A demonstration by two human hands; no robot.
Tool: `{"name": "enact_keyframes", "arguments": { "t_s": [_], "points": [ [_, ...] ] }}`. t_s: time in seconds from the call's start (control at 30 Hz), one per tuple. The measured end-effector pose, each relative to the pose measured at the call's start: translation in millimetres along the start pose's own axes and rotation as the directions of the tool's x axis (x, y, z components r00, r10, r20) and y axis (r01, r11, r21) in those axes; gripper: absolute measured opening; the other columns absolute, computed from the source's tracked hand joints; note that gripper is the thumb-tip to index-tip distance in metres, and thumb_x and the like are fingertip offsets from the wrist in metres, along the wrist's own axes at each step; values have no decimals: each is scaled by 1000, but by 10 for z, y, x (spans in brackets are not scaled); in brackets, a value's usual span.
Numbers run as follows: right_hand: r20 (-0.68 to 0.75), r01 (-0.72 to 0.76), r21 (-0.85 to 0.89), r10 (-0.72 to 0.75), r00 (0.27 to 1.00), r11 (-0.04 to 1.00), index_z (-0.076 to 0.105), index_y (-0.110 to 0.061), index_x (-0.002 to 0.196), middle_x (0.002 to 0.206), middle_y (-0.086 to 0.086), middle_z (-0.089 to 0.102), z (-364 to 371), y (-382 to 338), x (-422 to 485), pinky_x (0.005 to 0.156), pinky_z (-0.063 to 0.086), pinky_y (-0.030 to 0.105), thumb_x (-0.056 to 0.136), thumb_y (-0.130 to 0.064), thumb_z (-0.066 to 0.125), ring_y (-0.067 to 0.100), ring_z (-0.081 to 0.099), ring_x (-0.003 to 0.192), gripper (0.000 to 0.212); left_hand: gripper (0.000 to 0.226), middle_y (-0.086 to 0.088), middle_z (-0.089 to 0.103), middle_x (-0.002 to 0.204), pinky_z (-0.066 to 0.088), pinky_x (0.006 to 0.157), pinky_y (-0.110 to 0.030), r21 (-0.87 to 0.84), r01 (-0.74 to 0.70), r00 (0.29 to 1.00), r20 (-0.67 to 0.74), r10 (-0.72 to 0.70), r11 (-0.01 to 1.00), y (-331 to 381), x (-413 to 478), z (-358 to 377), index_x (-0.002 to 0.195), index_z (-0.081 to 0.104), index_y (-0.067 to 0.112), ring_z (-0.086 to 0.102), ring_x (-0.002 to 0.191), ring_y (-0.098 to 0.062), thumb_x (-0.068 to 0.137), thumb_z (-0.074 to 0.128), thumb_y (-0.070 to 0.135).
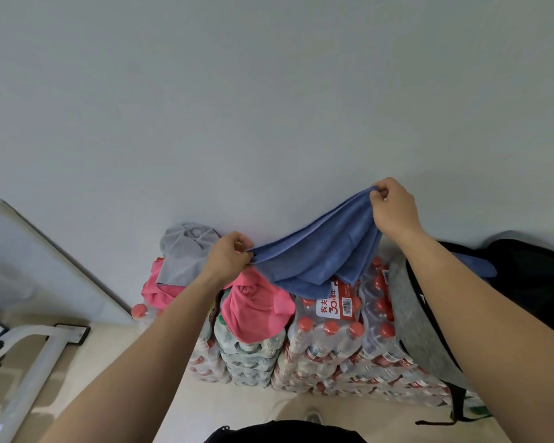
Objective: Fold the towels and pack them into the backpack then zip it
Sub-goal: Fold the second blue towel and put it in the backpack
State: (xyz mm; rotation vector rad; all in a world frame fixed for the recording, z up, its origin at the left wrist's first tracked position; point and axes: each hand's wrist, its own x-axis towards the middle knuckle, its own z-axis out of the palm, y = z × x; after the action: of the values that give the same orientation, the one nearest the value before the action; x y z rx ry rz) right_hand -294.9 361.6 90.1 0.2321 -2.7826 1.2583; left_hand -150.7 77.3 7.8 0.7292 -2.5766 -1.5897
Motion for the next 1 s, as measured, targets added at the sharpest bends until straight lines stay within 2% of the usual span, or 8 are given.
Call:
{"name": "enact_keyframes", "arguments": {
  "t_s": [0.1, 0.23, 0.37, 0.57, 0.7, 0.83, 0.93, 1.0],
  "points": [
    [-7, -12, -10, 12, 1000, 1000, 57, -14, 117, 102, -2, 57, -8, 36, 17, 76, 38, 26, 102, -19, 45, 17, 53, 88, 19, 17, -13, 65, 92, 60, 58, -29, -78, 15, 991, -129, -25, 997, 45, -31, -20, 85, 60, 13, 70, 78, -32, 83, 63, -4],
    [-13, -41, -20, 40, 999, 999, 57, -13, 116, 102, -1, 58, 8, 114, 21, 77, 38, 27, 102, -18, 45, 18, 54, 90, 19, 17, -12, 68, 81, 62, 66, -42, -143, 24, 982, -181, -50, 989, 95, 4, -122, 81, 63, 9, 71, 70, -31, 79, 62, -8],
    [-56, -79, 20, 80, 995, 997, 56, -9, 116, 102, 3, 57, 54, 166, 0, 76, 36, 26, 102, -15, 42, 19, 52, 91, 20, 16, -6, 67, 73, 61, 70, -40, -157, -18, 981, -192, -13, 987, 303, 13, -213, 80, 66, 7, 66, 61, -21, 78, 57, -6],
    [-102, -114, 87, 123, 987, 990, 56, -8, 114, 102, 4, 56, 46, 150, 15, 73, 33, 24, 102, -13, 40, 19, 50, 90, 20, 14, 8, 71, 85, 55, 71, -24, 135, -92, 984, -137, 110, 987, 416, 64, -288, 92, 70, 24, 69, 80, -12, 79, 70, 20],
    [-94, -114, 86, 122, 988, 990, 57, -8, 113, 102, 4, 56, 4, 157, 37, 70, 32, 22, 101, -10, 42, 17, 49, 91, 20, 45, 9, 66, 97, 44, 69, -13, 299, -181, 981, -12, 194, 937, 414, 103, -312, 111, 65, 27, 64, 85, -7, 71, 84, 31],
    [-106, -124, 144, 140, 984, 982, 59, -8, 114, 103, 4, 57, -64, 136, 47, 74, 34, 23, 100, -11, 44, 18, 51, 92, 20, 19, 1, 73, 99, 45, 80, -20, 387, -274, 933, -114, 340, 880, 522, 178, -369, 104, 74, 18, 64, 85, -13, 85, 71, 20],
    [-170, -93, 213, 131, 977, 973, 57, -9, 112, 101, 4, 58, -136, 86, 31, 75, 36, 26, 101, -14, 44, 19, 53, 91, 18, 8, 6, 69, 91, 39, 72, -14, 306, -346, 886, -205, 416, 887, 713, 186, -450, 92, 71, 21, 60, 83, -10, 92, 63, 23],
    [-201, -65, 234, 114, 973, 970, 55, -10, 110, 98, 3, 58, -159, 70, 7, 73, 37, 28, 102, -18, 42, 19, 53, 89, 17, 10, 8, 64, 88, 37, 69, -12, 200, -342, 891, -241, 384, 918, 844, 182, -475, 92, 65, 20, 56, 80, -7, 95, 58, 25]
  ]
}}
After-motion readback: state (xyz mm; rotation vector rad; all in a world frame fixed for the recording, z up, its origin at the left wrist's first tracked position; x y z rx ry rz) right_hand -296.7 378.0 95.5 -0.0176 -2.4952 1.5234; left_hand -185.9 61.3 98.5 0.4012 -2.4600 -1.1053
